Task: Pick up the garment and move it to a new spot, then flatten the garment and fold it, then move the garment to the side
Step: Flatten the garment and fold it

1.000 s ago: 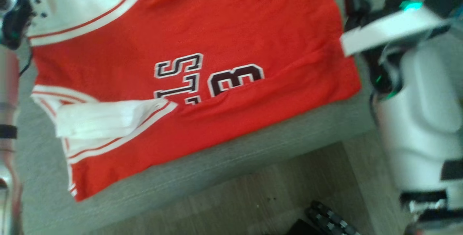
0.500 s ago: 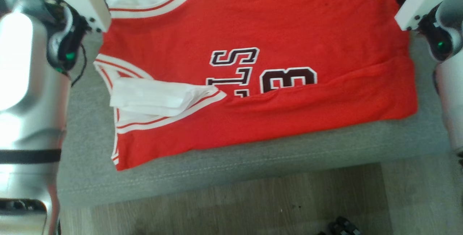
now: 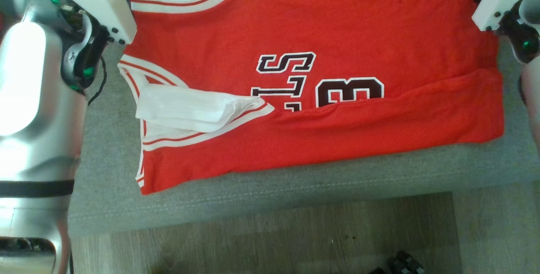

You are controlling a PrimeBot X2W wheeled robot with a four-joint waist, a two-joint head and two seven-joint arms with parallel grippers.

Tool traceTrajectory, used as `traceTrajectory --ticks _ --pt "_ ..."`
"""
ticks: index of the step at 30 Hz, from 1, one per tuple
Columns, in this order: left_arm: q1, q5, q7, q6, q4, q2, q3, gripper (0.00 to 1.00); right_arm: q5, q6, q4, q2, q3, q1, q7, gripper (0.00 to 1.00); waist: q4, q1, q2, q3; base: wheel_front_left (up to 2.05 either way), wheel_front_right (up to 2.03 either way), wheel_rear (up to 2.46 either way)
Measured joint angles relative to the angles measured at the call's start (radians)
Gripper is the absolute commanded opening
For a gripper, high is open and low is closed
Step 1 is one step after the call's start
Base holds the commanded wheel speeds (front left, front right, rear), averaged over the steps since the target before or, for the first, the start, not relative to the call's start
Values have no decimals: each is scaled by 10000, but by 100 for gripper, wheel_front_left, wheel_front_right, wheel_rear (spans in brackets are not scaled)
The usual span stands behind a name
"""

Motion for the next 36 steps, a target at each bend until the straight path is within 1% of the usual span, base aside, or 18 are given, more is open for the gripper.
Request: traceTrajectory --ticks 1,2,8,15,18,20,25,30,33,36 --pt "15 0 0 29 -27 15 -13 0 69 0 73 13 12 -9 -48 54 1 0 0 -1 0 0 0" --pt "30 0 0 31 -44 29 -17 0 115 0 127 15 52 -15 -94 0 3 0 0 -4 0 0 0" --pt "44 -59 -13 155 -127 58 10 0 198 0 405 15 276 -109 -709 0 -23 0 0 -46 0 0 0" --pt "-57 -180 -290 399 109 61 75 0 151 2 976 92 63 -308 -2209 0 -58 0 0 -119 0 0 0" --pt "-296 -180 -594 575 330 12 176 0 61 2 1164 221 -50 -517 -2917 0 -69 0 0 -173 0 0 0" --pt "-442 -180 -763 616 489 6 209 0 61 2 1325 295 -79 -607 -3195 0 -84 0 1 -234 0 0 0" --pt "-448 -180 -1028 600 811 -27 184 0 84 2 1672 462 -109 -589 -3544 0 -124 0 0 -407 0 0 0" --pt "-65 -240 -1057 451 740 23 50 0 318 2 1743 577 -29 -462 -3871 0 -167 0 0 -710 0 0 0" --pt "507 -353 -1020 364 472 240 25 0 640 2 1641 581 134 -137 -3977 0 -185 0 0 -932 0 0 0" --pt "1193 -159 -878 288 38 667 -249 0 989 2 1542 560 238 338 -4065 0 -168 0 1 -1189 0 0 0"
